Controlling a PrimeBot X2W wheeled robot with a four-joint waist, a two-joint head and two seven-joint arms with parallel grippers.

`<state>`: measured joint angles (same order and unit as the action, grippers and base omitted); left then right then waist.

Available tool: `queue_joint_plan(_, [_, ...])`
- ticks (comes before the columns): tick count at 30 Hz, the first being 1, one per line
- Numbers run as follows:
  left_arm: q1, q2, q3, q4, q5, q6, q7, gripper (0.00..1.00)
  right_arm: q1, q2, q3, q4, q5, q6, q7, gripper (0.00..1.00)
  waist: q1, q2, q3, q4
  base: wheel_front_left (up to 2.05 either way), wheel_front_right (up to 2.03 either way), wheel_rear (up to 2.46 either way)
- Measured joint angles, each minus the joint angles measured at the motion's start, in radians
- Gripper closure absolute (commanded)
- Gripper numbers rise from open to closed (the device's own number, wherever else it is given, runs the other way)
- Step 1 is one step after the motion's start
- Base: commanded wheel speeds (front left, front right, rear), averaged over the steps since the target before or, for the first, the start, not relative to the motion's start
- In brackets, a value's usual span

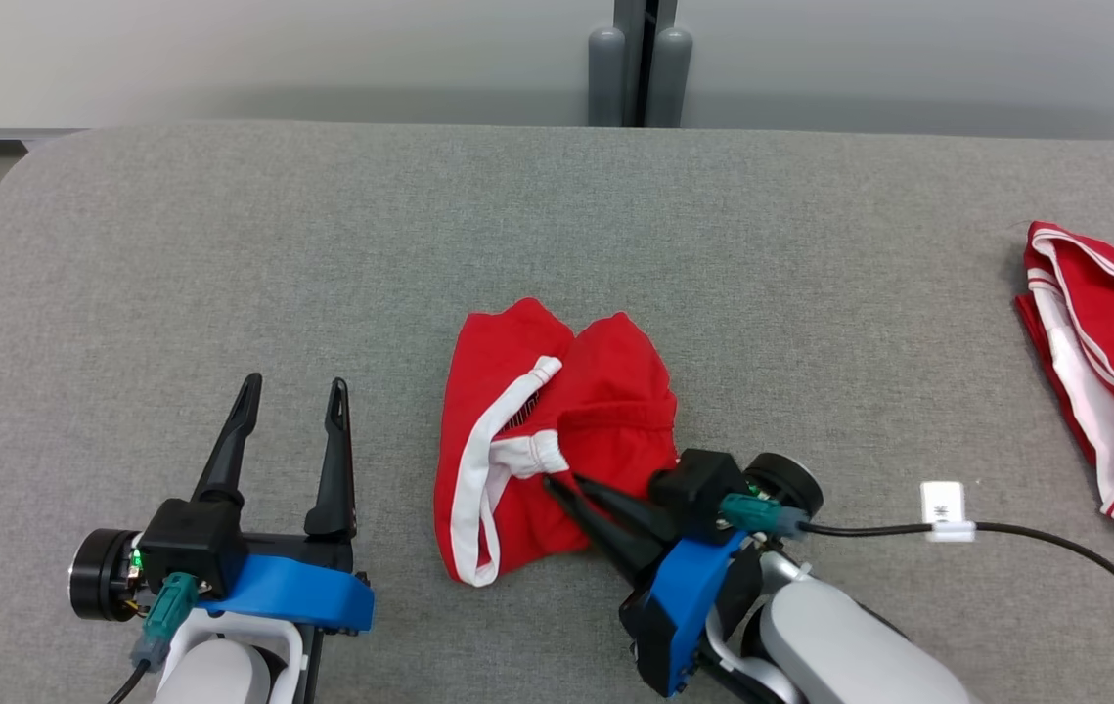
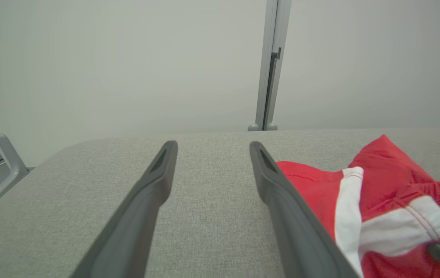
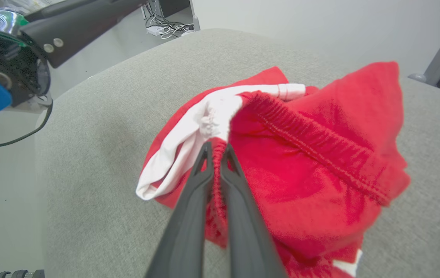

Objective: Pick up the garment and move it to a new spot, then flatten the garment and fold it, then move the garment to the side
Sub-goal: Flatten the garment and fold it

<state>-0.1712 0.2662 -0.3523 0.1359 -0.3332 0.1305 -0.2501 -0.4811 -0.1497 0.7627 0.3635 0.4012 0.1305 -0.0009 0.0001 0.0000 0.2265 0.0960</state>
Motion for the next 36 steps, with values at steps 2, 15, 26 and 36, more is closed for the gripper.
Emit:
queue_joint_plan(2, [0.000, -0.001, 0.004, 0.001, 0.000, 0.001, -0.003, 0.00, 0.003, -0.007, -0.021, -0.001, 0.019, 0.000, -0.031, 1.00, 0.0000, 0.0000, -0.001, -0.004, 0.00, 0.00, 0.00])
queue_joint_plan(15, [0.010, -0.003, 0.024, -0.002, -0.001, 0.005, -0.009, 0.00, 0.272, -0.063, -0.372, -0.135, 0.030, 0.000, -0.147, 1.00, -0.0001, 0.0000, 0.002, -0.052, 0.00, 0.00, 0.00])
queue_joint_plan(26, [0.031, -0.007, 0.037, 0.005, -0.010, 0.011, -0.011, 0.00, 0.429, -0.002, -0.630, -0.128, -0.012, 0.000, -0.163, 0.00, -0.0001, 0.0000, -0.006, -0.076, 0.00, 0.00, 0.00])
queue_joint_plan(36, [0.077, 0.000, 0.045, 0.013, -0.019, 0.028, -0.011, 0.00, 0.489, 0.015, -0.729, -0.276, -0.090, 0.000, -0.222, 0.00, -0.0002, 0.0000, -0.045, -0.084, 0.00, 0.00, 0.00])
